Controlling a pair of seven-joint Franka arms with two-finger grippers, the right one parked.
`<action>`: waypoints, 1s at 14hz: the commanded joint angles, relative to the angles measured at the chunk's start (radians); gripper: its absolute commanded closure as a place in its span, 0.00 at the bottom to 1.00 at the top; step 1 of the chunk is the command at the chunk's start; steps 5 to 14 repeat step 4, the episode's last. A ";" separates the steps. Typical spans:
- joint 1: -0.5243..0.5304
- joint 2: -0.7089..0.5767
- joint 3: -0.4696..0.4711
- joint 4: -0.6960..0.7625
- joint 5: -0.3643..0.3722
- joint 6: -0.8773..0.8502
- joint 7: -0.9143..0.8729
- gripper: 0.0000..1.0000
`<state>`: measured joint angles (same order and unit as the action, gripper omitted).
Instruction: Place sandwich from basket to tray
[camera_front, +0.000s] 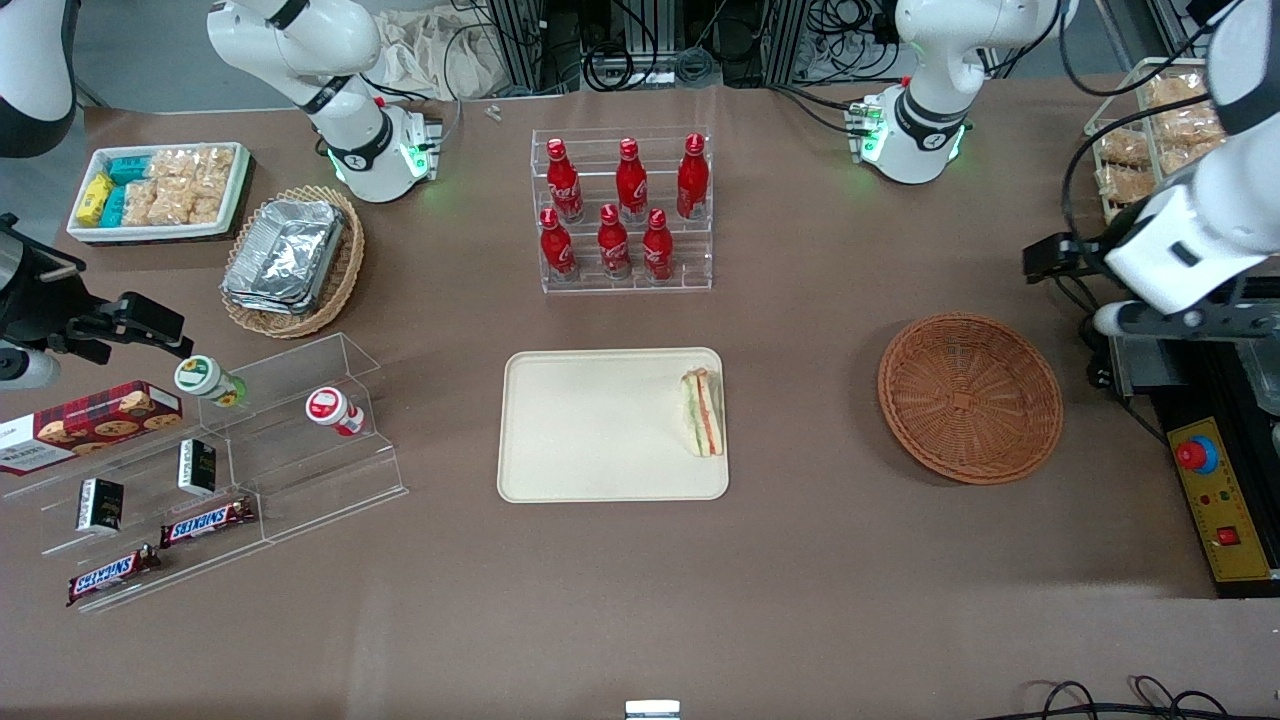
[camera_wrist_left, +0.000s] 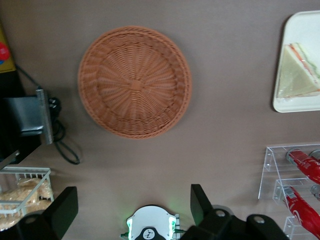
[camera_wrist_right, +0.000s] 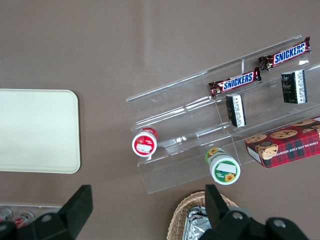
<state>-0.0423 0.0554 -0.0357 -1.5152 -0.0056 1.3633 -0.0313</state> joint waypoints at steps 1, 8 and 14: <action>-0.039 -0.066 0.069 -0.057 -0.027 0.005 0.027 0.00; -0.042 -0.060 0.062 -0.049 -0.007 0.004 0.014 0.00; -0.042 -0.060 0.062 -0.049 -0.007 0.004 0.014 0.00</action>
